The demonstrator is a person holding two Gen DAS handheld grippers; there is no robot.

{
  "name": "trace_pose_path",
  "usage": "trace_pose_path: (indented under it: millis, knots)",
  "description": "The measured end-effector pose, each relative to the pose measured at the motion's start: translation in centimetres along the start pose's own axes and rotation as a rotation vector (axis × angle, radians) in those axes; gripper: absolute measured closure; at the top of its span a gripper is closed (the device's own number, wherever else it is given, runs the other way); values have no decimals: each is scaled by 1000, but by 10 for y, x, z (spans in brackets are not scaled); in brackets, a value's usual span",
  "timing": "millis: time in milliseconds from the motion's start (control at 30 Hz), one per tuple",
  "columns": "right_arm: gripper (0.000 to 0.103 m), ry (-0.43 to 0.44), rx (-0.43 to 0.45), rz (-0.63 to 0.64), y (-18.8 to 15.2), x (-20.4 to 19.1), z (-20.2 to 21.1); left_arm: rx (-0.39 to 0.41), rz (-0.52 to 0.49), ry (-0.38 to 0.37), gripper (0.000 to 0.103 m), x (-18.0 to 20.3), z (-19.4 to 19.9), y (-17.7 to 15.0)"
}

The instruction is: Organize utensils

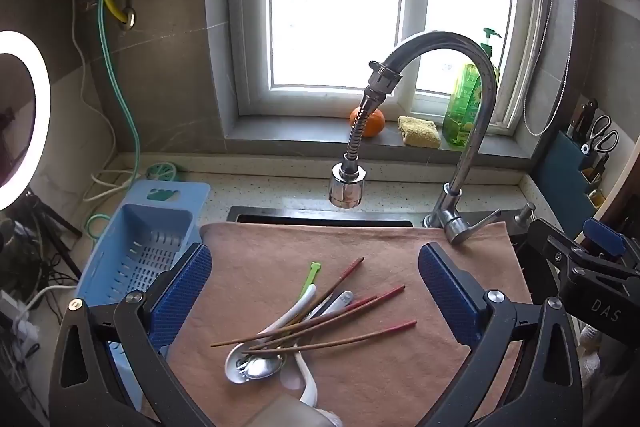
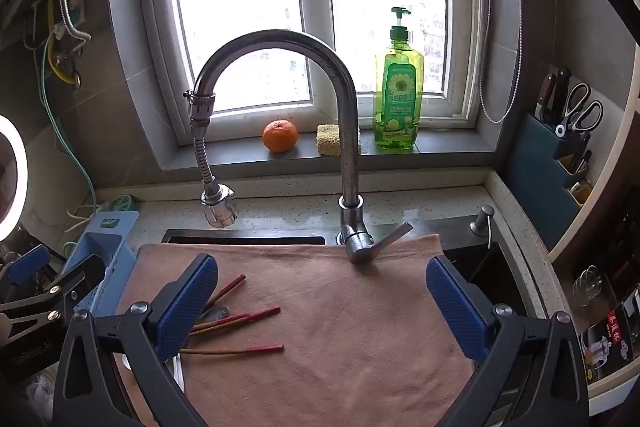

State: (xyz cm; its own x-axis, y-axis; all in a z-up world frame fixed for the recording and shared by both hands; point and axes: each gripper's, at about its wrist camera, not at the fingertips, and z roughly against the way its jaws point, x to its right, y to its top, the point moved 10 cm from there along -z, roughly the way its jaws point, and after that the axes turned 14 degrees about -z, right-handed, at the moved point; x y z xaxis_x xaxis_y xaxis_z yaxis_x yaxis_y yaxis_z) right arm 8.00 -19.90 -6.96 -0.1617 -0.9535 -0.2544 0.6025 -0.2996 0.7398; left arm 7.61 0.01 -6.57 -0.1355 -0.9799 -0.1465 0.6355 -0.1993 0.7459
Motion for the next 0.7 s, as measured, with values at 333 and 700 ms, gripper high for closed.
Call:
trace_pose_path:
  millis: [333,700]
  knots:
    - [0,3,-11,-6,-1,1,-1,0,0,-5,0,-5,0,2]
    - [0,0,-7,-3,-2,0,-1,3,1,-5,0,-1,-1,1]
